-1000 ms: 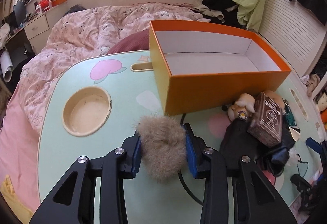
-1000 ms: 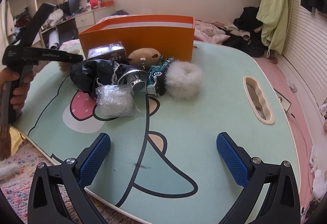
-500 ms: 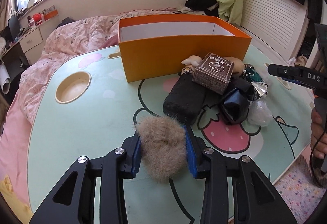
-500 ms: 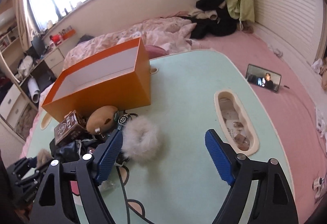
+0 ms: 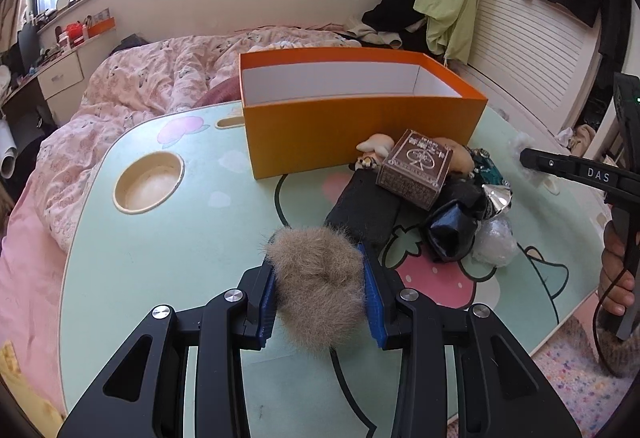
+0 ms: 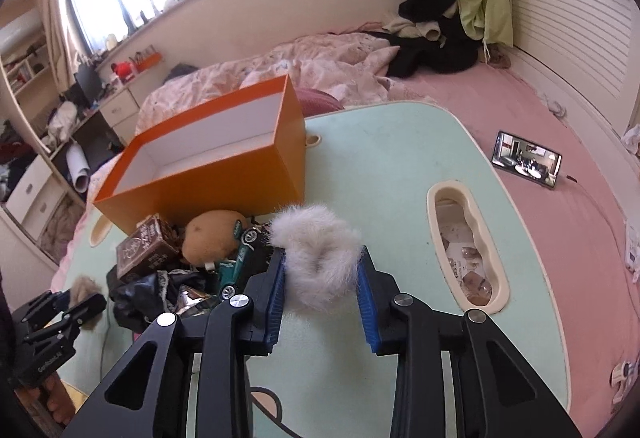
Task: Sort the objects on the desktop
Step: 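Lower both pom-poms into the orange box and open both grippers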
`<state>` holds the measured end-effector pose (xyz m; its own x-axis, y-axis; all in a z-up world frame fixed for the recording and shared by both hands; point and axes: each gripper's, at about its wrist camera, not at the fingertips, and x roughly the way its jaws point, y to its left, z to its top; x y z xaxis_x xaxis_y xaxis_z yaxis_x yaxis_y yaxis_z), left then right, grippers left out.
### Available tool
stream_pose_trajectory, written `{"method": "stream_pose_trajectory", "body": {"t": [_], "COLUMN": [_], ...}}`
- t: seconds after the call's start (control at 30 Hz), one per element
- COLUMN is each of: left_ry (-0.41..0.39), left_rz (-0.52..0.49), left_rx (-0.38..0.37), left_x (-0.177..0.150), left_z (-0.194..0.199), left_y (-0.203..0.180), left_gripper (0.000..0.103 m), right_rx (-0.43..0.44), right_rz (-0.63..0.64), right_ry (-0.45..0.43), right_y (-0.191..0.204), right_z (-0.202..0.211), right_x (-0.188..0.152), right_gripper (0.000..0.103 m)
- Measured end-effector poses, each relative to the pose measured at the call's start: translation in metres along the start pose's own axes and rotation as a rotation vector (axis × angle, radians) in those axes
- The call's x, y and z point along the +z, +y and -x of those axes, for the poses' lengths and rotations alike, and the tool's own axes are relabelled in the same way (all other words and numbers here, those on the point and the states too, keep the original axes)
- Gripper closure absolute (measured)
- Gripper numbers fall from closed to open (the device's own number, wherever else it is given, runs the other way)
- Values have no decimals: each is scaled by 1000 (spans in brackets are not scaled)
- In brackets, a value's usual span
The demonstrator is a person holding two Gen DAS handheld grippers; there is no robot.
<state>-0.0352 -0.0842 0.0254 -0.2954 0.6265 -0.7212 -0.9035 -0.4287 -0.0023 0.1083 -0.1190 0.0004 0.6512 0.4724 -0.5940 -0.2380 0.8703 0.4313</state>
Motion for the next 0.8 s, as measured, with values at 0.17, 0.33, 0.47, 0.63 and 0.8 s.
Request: {"method": "stream_pose_trajectory", "body": {"t": [0.17, 0.33, 0.47, 0.63, 0.8], "left_ry": [-59, -76, -22, 75, 115], "left_rz": [1, -19, -3, 58, 104], "left_rx": [-32, -42, -75, -72, -20], "left_x": [43, 103, 143, 174, 178], "left_z": [14, 5, -28, -94, -130], "left_y": [5, 3, -4, -2, 1], "left_gripper": [65, 65, 64, 62, 39], "right_rx": [85, 84, 112, 83, 69], "right_rz": [27, 78, 80, 122, 97], "right_ry": [-13, -18, 6, 41, 52], "right_y": [12, 34, 51, 77, 82], "right_z": [9, -7, -33, -76, -103], "right_x": [27, 61, 90, 120, 132], "right_gripper": [72, 72, 71, 68, 56]}}
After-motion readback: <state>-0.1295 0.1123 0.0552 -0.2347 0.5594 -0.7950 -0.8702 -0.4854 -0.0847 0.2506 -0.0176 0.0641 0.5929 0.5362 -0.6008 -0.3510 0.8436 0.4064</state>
